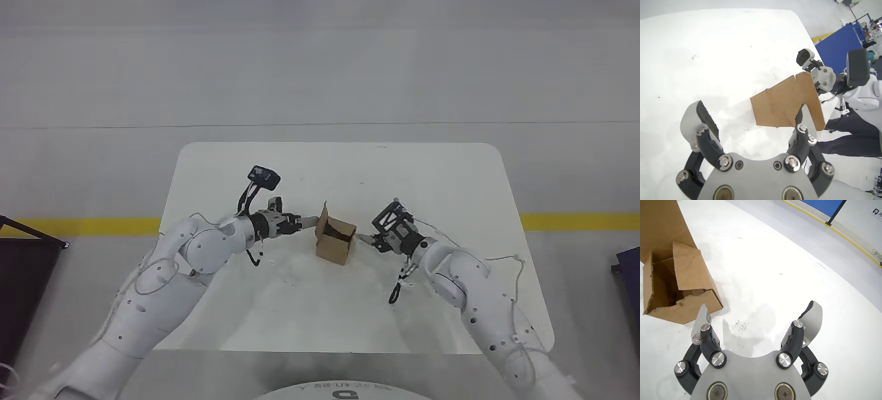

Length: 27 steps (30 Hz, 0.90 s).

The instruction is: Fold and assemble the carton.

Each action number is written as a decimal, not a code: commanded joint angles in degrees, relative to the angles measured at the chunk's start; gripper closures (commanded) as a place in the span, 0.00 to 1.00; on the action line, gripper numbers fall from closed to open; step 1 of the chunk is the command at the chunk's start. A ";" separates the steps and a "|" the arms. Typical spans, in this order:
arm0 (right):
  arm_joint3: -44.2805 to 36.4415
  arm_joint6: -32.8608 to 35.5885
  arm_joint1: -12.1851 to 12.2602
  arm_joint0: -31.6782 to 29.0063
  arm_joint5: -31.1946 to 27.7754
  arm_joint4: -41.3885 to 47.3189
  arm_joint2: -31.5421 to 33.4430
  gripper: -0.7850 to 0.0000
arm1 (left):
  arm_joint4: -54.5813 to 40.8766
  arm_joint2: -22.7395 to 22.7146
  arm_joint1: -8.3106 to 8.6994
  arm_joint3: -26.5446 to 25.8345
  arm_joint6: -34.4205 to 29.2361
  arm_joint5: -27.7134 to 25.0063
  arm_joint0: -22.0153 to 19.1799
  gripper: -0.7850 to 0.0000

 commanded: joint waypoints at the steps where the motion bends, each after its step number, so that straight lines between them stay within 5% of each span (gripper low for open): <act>1: 0.57 0.38 -0.30 1.16 0.18 -0.26 -1.10 0.00 | -0.09 0.77 -0.18 0.55 -0.65 -0.99 -0.62 0.00; 15: 1.52 1.50 -1.37 4.45 0.11 -1.22 -4.24 0.00 | -0.41 5.08 -1.53 4.34 -0.78 -1.77 -2.40 0.00; 27: -1.41 0.97 -1.16 2.21 -0.82 -2.45 -3.35 0.00 | -2.75 -2.74 0.23 4.96 -0.32 -1.88 3.13 0.00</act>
